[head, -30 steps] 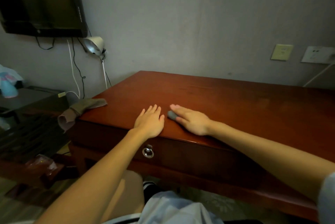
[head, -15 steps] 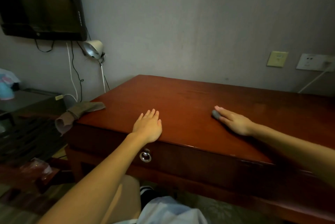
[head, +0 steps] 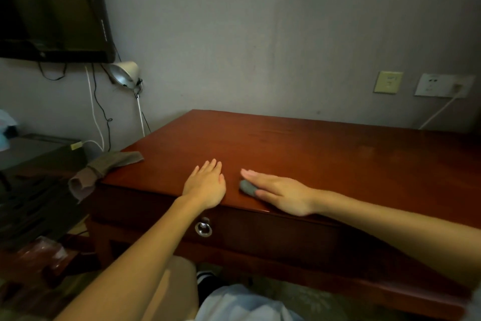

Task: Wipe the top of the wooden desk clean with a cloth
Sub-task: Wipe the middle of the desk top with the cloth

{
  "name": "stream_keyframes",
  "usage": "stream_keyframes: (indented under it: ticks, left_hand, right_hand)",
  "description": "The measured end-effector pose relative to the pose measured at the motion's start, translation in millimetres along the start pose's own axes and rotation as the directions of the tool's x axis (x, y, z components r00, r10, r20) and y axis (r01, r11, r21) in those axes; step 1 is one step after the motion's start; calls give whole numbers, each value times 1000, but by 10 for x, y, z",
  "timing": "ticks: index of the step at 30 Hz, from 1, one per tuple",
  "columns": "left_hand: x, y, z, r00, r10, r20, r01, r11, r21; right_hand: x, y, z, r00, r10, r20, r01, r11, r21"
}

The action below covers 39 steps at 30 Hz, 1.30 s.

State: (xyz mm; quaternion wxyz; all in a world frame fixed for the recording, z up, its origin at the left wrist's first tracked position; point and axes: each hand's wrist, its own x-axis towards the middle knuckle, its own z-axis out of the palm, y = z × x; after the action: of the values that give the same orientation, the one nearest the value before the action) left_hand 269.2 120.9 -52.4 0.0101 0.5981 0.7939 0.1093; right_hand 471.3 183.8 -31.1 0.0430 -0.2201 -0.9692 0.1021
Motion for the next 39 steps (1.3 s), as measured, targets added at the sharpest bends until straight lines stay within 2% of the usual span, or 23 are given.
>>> stream_keyframes:
  ticks: [2, 5, 8, 10, 14, 17, 20, 23, 25, 28, 33, 36, 39]
  left_hand:
    - [-7, 2, -5, 1000, 5, 5, -5, 1000, -4]
    - [-18, 4, -13, 1000, 9, 14, -9, 1000, -6]
    - [-19, 9, -10, 1000, 6, 18, -6, 1000, -6]
    - [-17, 10, -9, 1000, 2, 15, -2, 1000, -7]
    - [-29, 16, -17, 1000, 0, 2, 0, 1000, -17]
    - [-35, 22, -26, 1000, -2, -10, 2, 1000, -21]
    - [-45, 5, -35, 1000, 7, -10, -7, 1000, -22]
    - [-59, -7, -39, 1000, 22, -20, -23, 999, -26]
    - [-66, -6, -45, 999, 26, -26, -27, 999, -37]
    - [-66, -18, -60, 999, 41, -4, -41, 998, -55]
    - [-36, -53, -79, 998, 24, -60, -31, 994, -106]
    - [11, -104, -126, 994, -18, -110, 5, 993, -118]
    - [114, -211, -148, 990, -73, -122, 61, 993, -100]
  right_hand:
    - [-247, 179, -91, 998, 56, 14, -56, 998, 30]
    - [-336, 609, -268, 968, 250, -5, -249, 968, 37]
    - [-97, 932, -373, 904, 424, -45, -423, 906, 25]
    - [175, 968, -387, 876, 475, -78, -476, 879, 13]
    - [680, 622, -243, 905, 413, -103, -417, 909, -17]
    - [782, 131, -43, 973, 228, -33, -229, 973, -35]
    - [454, -231, 85, 999, 27, -34, -29, 998, -58]
    - [-65, -244, 61, 998, -67, -10, 67, 998, -13]
    - [-266, -60, -27, 999, -33, 14, 33, 999, 24]
    - [-256, 418, -195, 987, 159, 17, -159, 986, 48]
    - [388, 1120, -388, 892, 447, -73, -447, 894, 9]
    - [941, 1134, -354, 872, 479, -102, -483, 876, -15]
    - [1287, 750, -198, 922, 375, -98, -377, 926, -6]
